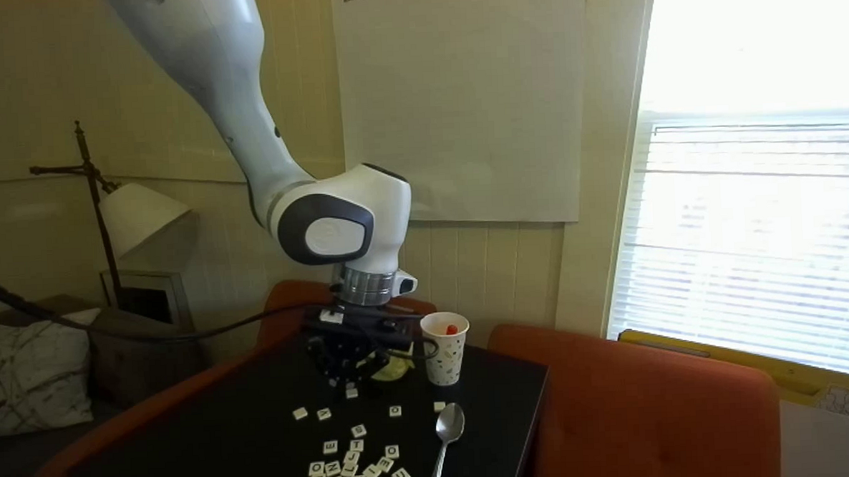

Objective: Move the letter V to the left

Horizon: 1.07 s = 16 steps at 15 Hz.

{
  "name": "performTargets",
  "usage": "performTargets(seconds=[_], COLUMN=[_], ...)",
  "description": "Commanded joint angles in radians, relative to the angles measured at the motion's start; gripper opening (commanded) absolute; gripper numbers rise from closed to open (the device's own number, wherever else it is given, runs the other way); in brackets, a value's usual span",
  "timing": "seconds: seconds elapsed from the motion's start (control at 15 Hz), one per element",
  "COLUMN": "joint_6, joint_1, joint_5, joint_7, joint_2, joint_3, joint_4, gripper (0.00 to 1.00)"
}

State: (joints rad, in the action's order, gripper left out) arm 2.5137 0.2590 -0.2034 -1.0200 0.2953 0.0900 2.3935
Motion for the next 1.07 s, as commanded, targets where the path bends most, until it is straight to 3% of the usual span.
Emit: performTargets(seconds=[0.0,1.0], joint_6=[-0.003,0.002], joint_1=[-0.018,-0.013], joint_5=[-0.008,-0.009], joint_7=[-0.005,0.008], joint_2=[0.002,0.006], joint_3=[-0.018,-0.044], joint_4=[-0.002,-0.005], gripper=[0.01,0.02])
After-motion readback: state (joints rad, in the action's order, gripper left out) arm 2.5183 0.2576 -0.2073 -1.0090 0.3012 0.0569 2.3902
